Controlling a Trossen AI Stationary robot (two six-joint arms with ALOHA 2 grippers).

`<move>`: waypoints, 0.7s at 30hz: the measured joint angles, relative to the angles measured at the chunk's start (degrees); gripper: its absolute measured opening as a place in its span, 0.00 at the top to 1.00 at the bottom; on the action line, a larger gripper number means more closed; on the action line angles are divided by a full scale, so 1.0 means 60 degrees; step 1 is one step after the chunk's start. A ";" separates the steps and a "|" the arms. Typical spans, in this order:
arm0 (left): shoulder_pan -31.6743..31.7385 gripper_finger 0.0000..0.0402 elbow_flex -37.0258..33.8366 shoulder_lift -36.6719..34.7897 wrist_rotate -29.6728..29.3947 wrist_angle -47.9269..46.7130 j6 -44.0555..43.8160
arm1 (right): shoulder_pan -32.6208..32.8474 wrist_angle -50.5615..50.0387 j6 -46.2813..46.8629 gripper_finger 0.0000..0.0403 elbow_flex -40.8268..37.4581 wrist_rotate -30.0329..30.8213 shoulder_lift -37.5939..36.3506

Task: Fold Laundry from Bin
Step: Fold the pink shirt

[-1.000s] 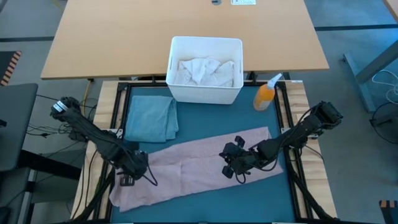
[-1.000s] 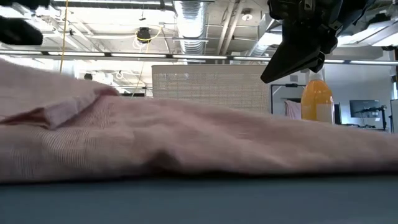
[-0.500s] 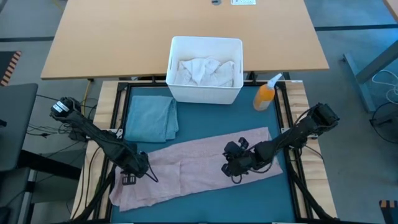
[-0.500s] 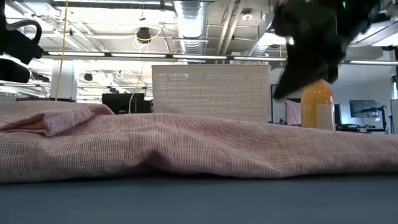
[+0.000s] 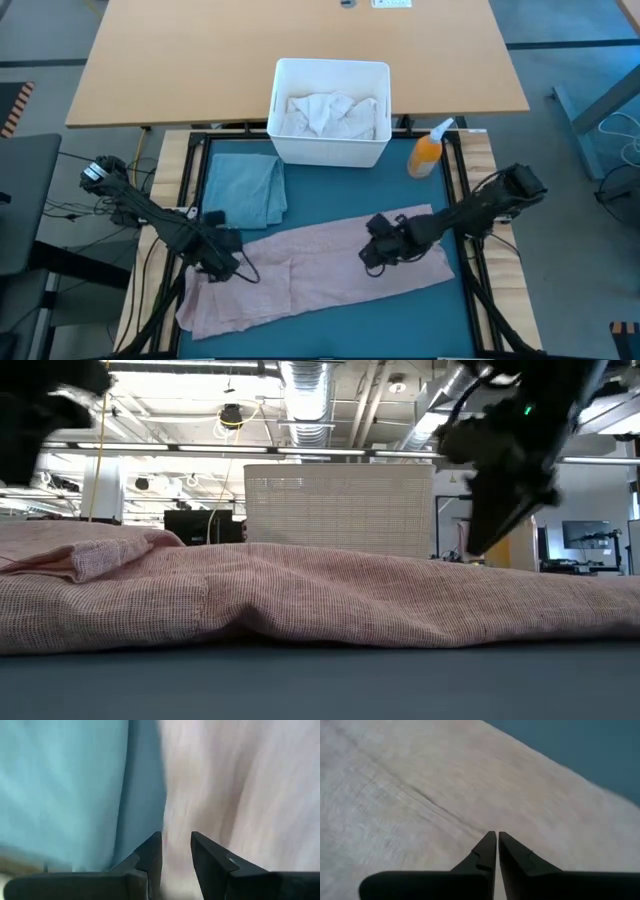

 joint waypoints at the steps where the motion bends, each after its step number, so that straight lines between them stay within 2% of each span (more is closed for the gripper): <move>1: 0.0000 0.77 -0.0076 0.0001 -0.0398 0.0852 0.0418 | 0.0001 -0.0430 0.0557 0.88 -0.0004 -0.0112 -0.0263; 3: 0.0005 0.76 -0.0343 0.0009 -0.0672 0.2694 0.1480 | 0.0053 -0.1453 0.1668 0.86 -0.0004 -0.0429 -0.0662; 6: 0.0058 0.74 -0.0850 0.0034 -0.0564 0.5515 0.3052 | 0.0227 -0.2910 0.2785 0.83 -0.0004 -0.0944 -0.0954; 9: 0.0062 0.72 -0.1256 0.0034 -0.0428 0.7550 0.4087 | 0.0419 -0.3905 0.3506 0.77 -0.0011 -0.1541 -0.0972; 14: 0.0142 0.68 -0.1891 0.0034 -0.0452 0.9790 0.5024 | 0.0470 -0.4595 0.3815 0.61 -0.0018 -0.2544 -0.0910; 21: 0.0462 0.67 -0.2657 0.0034 -0.0452 1.1567 0.5323 | 0.0422 -0.5648 0.4690 0.33 -0.0465 -0.3291 -0.0927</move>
